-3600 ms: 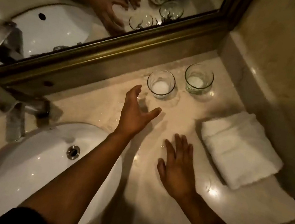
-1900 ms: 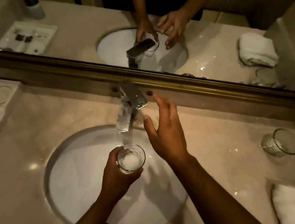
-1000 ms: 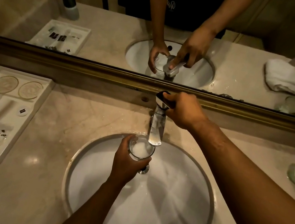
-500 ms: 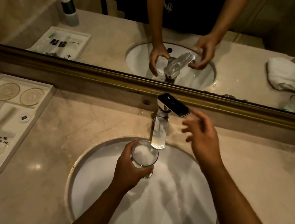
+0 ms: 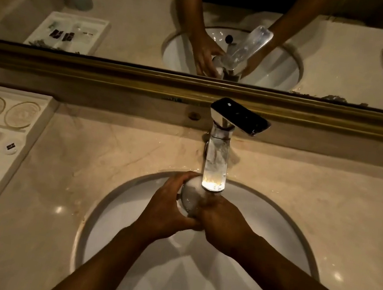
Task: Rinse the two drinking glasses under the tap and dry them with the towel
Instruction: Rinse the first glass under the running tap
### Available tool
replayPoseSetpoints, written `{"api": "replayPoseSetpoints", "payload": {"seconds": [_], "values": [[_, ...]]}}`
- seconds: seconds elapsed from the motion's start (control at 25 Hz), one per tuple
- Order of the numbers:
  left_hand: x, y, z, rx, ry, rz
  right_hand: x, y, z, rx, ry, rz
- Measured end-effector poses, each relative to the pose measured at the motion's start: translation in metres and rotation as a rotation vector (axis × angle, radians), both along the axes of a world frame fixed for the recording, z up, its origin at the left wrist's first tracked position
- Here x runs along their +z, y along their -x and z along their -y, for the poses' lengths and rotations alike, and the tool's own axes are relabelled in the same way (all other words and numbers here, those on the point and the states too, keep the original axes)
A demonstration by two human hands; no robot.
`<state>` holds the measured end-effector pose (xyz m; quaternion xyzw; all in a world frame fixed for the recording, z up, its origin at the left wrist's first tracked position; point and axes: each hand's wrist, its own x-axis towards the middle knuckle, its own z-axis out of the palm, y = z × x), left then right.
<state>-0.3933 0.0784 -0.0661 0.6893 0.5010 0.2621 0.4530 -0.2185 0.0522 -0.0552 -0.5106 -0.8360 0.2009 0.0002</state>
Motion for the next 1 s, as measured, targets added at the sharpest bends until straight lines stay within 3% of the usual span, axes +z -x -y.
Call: {"api": "replayPoseSetpoints", "payload": {"seconds": [0.16,0.28,0.48,0.6,0.68,0.8,0.88,0.92,1.0], "values": [[-0.014,0.004,-0.006,-0.047,-0.007,-0.002,-0.017,0.006,-0.006,-0.099,0.193,-0.176],[-0.023,0.006,-0.003,-0.046,-0.047,-0.003,-0.011,0.012,0.001,-0.144,0.219,-0.312],[-0.021,0.004,-0.004,-0.047,0.063,0.043,-0.015,-0.006,-0.001,-0.029,0.041,-0.054],[-0.025,0.003,-0.012,-0.053,0.150,0.133,-0.013,-0.009,0.000,-0.044,-0.129,-0.093],[-0.032,0.004,-0.014,-0.024,0.307,0.302,-0.014,-0.004,0.003,-0.090,-0.188,-0.138],[-0.043,0.001,-0.002,-0.048,0.646,0.819,-0.018,0.007,0.012,-0.206,-0.222,-0.210],[-0.046,-0.012,0.006,0.156,0.859,1.130,-0.021,0.016,0.021,-0.250,-0.256,-0.213],[-0.049,-0.020,0.007,0.299,0.940,1.186,-0.022,0.022,0.023,-0.256,-0.276,-0.207],[-0.050,-0.032,0.006,0.460,1.007,1.114,-0.022,0.028,0.027,-0.270,-0.305,-0.228]]}}
